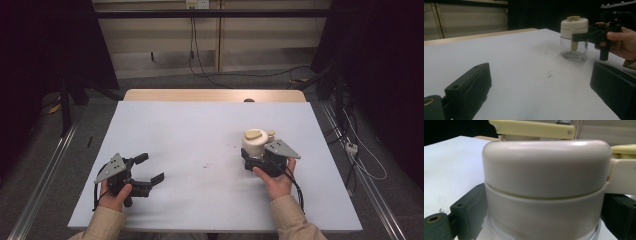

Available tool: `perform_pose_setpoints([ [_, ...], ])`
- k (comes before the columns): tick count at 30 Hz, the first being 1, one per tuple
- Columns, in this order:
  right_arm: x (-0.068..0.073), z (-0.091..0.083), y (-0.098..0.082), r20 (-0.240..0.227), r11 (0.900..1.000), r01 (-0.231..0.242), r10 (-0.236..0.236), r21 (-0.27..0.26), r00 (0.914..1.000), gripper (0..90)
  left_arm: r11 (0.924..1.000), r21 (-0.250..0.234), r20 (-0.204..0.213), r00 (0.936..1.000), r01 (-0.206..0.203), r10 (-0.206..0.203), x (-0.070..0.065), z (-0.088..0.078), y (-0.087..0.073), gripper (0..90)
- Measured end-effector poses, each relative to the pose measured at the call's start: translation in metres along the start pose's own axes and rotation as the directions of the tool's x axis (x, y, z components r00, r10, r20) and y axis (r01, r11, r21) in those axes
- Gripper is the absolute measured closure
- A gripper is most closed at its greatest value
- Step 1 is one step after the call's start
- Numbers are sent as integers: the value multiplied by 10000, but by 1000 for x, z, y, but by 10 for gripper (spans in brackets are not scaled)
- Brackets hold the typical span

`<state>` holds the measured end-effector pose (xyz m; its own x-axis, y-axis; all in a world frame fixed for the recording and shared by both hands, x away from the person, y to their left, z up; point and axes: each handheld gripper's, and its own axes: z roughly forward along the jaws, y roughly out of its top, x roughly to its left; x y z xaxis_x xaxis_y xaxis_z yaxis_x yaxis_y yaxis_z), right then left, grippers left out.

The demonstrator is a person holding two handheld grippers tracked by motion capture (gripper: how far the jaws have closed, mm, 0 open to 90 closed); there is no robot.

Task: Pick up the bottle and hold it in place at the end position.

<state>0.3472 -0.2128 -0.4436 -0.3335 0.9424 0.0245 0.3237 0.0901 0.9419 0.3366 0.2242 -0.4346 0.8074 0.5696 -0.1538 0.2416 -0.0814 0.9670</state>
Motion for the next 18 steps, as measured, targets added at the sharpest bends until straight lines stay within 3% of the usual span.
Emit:
perform_pose_setpoints([
  [2, 1, -3, -3, -33, 9999, 122, -122, -22, 9999, 58, 10000, 33, 14, 10000, -13, 13, 0, 1, 0, 33],
  [8, -2, -10, -9, -13, 9987, -504, 504, -11, 9987, 55, 10000, 58, 74, 10000, -47, 47, -2, 3, 0, 33],
  [12, -1, -9, -10, 7, 9982, -602, 602, 17, 9982, 49, 9999, 129, 97, 9999, -106, 105, -2, 3, 0, 33],
  [15, -2, -5, -12, -30, 9943, -1044, 1045, 226, 9945, 36, 9999, 123, 87, 9999, -75, 74, -2, 3, 0, 33],
  [18, -1, -2, -11, 13, 9950, -976, 975, 197, 9952, 39, 9999, 117, 99, 9999, -61, 60, -2, 3, 0, 33],
])
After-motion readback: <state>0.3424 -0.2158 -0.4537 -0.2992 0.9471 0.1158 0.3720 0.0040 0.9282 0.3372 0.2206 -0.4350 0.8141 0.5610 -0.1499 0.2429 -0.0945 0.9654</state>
